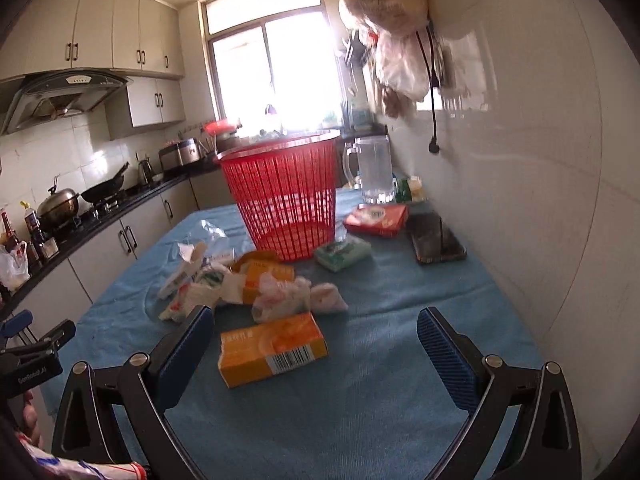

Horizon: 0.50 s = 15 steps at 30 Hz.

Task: Collect trash
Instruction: 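Move both tools toward the pile of trash beside the red basket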

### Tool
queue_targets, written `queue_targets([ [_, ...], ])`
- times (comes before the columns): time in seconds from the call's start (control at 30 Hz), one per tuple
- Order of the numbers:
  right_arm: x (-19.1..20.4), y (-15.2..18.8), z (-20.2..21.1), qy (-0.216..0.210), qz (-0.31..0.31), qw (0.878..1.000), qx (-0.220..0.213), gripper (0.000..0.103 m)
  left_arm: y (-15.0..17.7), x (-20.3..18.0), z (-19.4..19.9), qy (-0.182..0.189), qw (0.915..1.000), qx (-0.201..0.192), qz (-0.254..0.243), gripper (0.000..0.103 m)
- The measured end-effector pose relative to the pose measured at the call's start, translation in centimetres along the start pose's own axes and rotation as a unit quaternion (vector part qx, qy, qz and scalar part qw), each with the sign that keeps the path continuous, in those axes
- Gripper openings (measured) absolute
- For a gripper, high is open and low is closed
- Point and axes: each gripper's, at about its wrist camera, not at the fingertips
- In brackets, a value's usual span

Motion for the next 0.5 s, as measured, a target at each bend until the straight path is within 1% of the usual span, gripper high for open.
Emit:
queue_targets([
  [0.1, -0.3, 0.2, -0.9, -0.001, -0.004, 1.000, 0.017, 0.103, 0.1, -0.4, -1.0, 0.005, 0.9999, 0.016, -0.004, 0.103],
  [0.27, -0.8, 0.3, -2.0, -0.002, -0.018, 0.999, 0.032, 0.103, 0.4, -0.7, -2.4, 0.004, 0.9994, 0.032, -0.011, 0.103],
  [0.5, -0.6, 0.4, -3.6, -0.006, -0.019, 0.998, 0.054, 0.103, 0.5, -0.6, -4.3, 0.005, 0.9983, 0.056, -0.012, 0.103],
])
Point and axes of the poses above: each gripper's, at about its wrist camera, not at the fingertips, and z roughly against the way its jaws point, x to its left, y to its underside, and after that the axes turned 8 degrees about z, right-handed
